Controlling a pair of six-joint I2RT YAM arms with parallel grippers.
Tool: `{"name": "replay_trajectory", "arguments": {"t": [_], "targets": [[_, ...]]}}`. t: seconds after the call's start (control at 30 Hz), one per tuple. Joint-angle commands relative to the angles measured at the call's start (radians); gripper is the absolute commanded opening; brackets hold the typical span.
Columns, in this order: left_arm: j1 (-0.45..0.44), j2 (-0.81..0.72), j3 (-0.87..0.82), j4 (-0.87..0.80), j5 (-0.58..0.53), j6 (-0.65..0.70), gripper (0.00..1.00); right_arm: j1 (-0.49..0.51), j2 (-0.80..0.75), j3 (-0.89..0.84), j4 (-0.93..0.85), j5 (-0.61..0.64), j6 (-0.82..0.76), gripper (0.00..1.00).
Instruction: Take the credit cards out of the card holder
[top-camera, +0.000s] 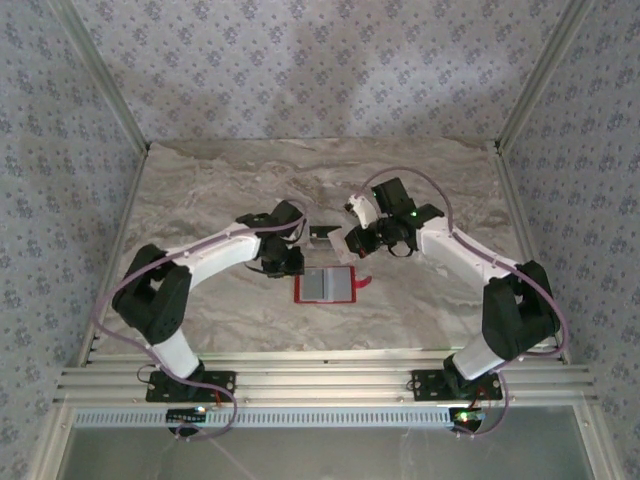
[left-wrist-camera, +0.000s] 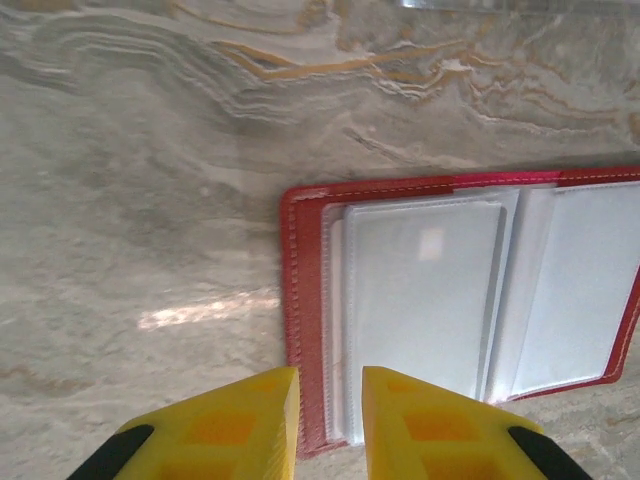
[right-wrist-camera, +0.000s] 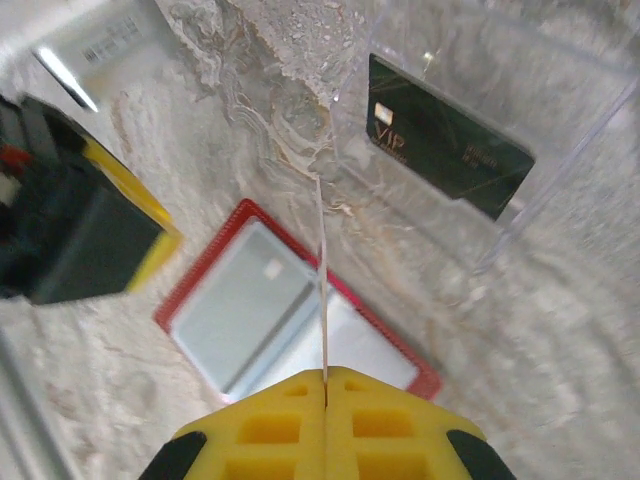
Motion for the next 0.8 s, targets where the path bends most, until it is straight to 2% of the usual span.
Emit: {"name": "replay_trajectory", "arguments": {"t": [0.0, 0.1, 0.37, 0.77], "targets": [[0.031, -0.063, -0.046, 0.022, -0.016, -0.017, 0.24, 0.001, 0.011, 0.085, -0.073, 0.099, -0.293, 0.0], [0.059, -0.102, -0.095, 0.048, -0.007, -0.018, 0.24, 0.006, 0.056, 0.169, -0.106, 0.163, -0.421, 0.0], [0.101, -0.173, -0.186, 0.091, 0.012, -0.015, 0.25, 0.023, 0.232, 0.442, -0.29, 0.205, -0.692, 0.0], [0.13, -0.198, -0.209, 0.088, 0.025, 0.002, 0.25, 0.048, 0.439, 0.704, -0.437, 0.243, -0.874, 0.0]]}}
